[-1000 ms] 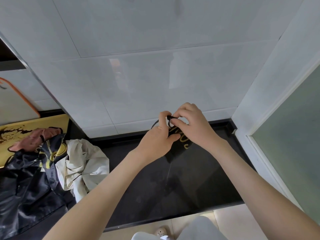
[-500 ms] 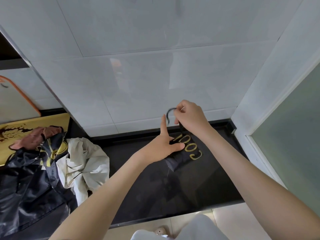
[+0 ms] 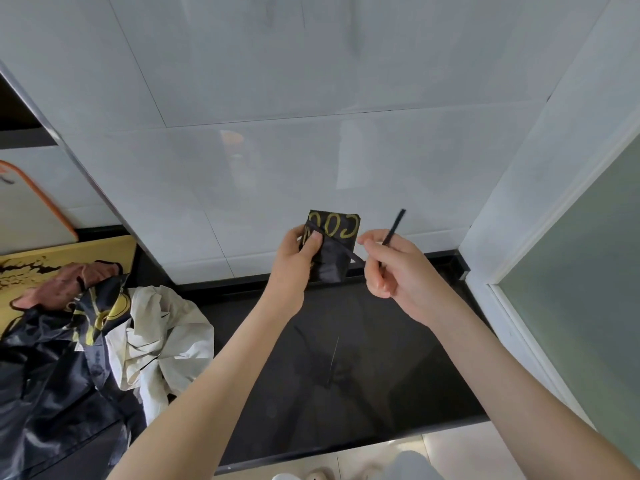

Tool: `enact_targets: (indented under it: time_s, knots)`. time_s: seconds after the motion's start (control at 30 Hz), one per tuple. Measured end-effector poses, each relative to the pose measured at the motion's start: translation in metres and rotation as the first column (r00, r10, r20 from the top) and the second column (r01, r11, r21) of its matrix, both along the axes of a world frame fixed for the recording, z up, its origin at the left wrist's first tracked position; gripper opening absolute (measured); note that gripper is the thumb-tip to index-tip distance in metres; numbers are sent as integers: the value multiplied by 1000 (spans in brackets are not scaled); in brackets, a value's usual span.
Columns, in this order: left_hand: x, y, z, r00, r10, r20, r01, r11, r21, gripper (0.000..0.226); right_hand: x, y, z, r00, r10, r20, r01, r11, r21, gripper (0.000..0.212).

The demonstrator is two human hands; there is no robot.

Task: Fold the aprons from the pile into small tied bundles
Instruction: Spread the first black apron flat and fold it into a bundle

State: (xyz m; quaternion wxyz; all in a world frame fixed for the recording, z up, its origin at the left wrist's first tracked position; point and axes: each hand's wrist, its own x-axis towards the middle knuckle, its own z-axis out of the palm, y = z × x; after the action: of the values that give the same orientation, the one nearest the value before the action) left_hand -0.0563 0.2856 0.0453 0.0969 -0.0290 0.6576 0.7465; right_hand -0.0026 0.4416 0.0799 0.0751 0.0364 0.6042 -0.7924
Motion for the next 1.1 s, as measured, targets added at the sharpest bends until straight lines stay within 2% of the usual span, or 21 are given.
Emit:
enact_targets:
  time_s: [0.13,0.23,0.3,0.37,0.43,0.47,0.57,0.63,0.73,0.8,0.93,1.03,1.1]
  knots:
    - [1,5,8,999,6,-43,0,990,138,25,-4,7,-18,995,24,93,-20,999,-38,29]
    - [0,4,13,999,-22,-49,34,960,277,22,-2,11,-25,989,70,132,-77,996,45,28]
    - [-2,-1,15,995,-89,-51,100,942,322,26,-5,14,-28,979,121,165,-153,968,197,27]
    - [0,-5,18,983,-174,-55,182,925,334,28,-10,16,-26,970,131,203,-209,877,434,30]
    - [3,-6,21,969,-243,-45,244,912,331,29,-15,19,-21,982,85,171,-168,808,564,33]
    - [5,-6,23,965,-260,-38,257,910,326,30,-17,19,-17,989,78,126,-135,831,540,31]
    - [8,-5,29,961,-273,-34,270,911,313,39,-19,10,-4,986,163,-20,-151,950,274,23]
    - [11,-1,34,968,-248,-37,247,917,313,54,-21,3,-6,968,221,-118,-205,969,136,27]
    - [12,4,37,977,-213,-24,208,918,338,64,-20,-11,-4,977,185,-108,-185,983,8,18]
    - [10,3,35,982,-185,-26,183,924,335,64,-19,-17,-5,987,143,-75,-138,989,57,17]
    - [7,-4,30,986,-165,-3,156,928,338,56,-21,-21,-10,984,146,-100,-111,949,294,21]
    - [5,-6,26,990,-144,11,133,939,318,46,-21,-21,-12,979,191,-69,-170,957,235,18]
    - [5,-6,25,990,-144,9,135,948,288,37,-22,-20,-13,974,225,-40,-214,958,191,24]
